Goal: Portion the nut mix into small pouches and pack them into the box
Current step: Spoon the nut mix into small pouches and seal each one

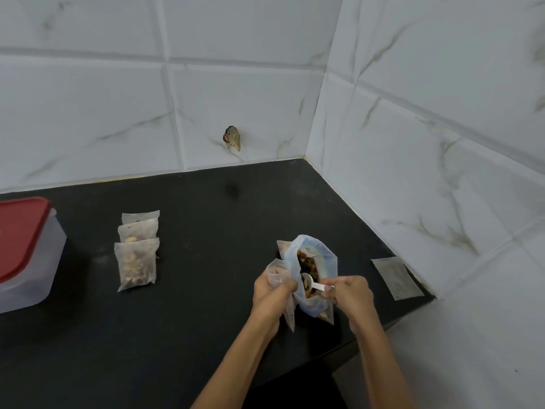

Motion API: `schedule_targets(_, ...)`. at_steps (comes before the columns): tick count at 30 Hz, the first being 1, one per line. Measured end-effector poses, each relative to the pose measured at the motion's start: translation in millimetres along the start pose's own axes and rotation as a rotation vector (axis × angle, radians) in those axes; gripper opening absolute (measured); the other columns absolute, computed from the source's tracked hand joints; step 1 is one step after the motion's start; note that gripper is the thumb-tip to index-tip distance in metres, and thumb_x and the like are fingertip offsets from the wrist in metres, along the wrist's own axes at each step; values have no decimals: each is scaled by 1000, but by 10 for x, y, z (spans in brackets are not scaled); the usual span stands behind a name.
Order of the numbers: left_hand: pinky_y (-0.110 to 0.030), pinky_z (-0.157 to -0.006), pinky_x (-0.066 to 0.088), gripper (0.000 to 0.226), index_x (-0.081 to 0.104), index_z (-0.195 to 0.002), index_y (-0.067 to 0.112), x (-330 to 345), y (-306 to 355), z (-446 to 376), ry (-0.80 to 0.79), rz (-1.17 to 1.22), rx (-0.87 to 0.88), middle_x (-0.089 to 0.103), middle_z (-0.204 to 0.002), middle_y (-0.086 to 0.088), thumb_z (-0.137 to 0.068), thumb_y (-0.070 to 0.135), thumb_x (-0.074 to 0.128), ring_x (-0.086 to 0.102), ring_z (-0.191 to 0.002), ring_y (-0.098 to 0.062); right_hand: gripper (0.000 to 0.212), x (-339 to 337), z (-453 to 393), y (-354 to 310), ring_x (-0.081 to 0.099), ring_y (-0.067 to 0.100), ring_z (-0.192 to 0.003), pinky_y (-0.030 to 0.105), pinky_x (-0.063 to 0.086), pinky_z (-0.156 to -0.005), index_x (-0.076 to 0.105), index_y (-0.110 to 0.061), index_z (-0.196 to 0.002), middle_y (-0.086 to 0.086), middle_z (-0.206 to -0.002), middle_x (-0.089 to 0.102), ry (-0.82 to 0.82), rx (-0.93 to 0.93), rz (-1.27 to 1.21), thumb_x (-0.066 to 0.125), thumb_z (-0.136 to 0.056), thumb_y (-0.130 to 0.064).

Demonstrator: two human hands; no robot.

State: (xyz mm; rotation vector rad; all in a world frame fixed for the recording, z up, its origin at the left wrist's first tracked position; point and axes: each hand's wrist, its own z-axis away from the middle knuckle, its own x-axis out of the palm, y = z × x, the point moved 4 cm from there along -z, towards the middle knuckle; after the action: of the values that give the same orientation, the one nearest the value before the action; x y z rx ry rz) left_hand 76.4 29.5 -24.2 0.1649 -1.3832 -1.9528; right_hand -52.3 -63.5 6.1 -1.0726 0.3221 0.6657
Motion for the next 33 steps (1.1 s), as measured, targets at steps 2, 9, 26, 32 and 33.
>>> schedule_targets(2, -49, -87, 56, 35, 64, -108, 0, 22, 23, -22, -25, -46, 15, 71, -99, -20, -73, -3, 58, 70, -94, -31, 24, 10, -15, 23, 58, 20, -99, 37, 52, -86, 69, -24, -74, 5, -104, 63, 19, 4, -47, 64, -84, -3)
schedule_targets(9, -50, -84, 57, 62, 65, -108, 12, -25, -63, -66, 76, -126, -11, 71, -100, -13, -49, 28, 67, 70, -95, -26, 26, 132, 57, -9, 47, 7, -81, 24, 46, -65, 70, -16, -104, -3, -96, 56, 5, -75, -112, 58, -87, -1)
schedule_targets(26, -36, -81, 56, 37, 54, -97, 24, -73, 126, 66, 123, -438, 116, 63, -101, 0, -68, 18, 77, 62, -94, -14, 24, 130, 33, 112, 48, 11, -67, 22, 42, -61, 68, -2, -103, 16, -93, 67, -216, 210, -709, 48, -91, 4)
schedule_targets(32, -29, -72, 54, 35, 49, -92, 23, -15, 456, 256, 272, -680, 463, 54, -93, 7, -70, 28, 77, 56, -83, -6, 22, -90, 219, -59, 46, 11, -66, 22, 40, -62, 68, -5, -95, 11, -86, 67, -141, 50, -747, 49, -89, 5)
schedule_targets(33, -28, -73, 54, 34, 49, -92, 25, 0, 476, 267, 271, -703, 479, 54, -93, 8, -71, 29, 76, 56, -84, -5, 23, -155, 268, -123, 47, 11, -66, 23, 40, -62, 68, -6, -93, 11, -84, 66, -135, 10, -750, 49, -89, 5)
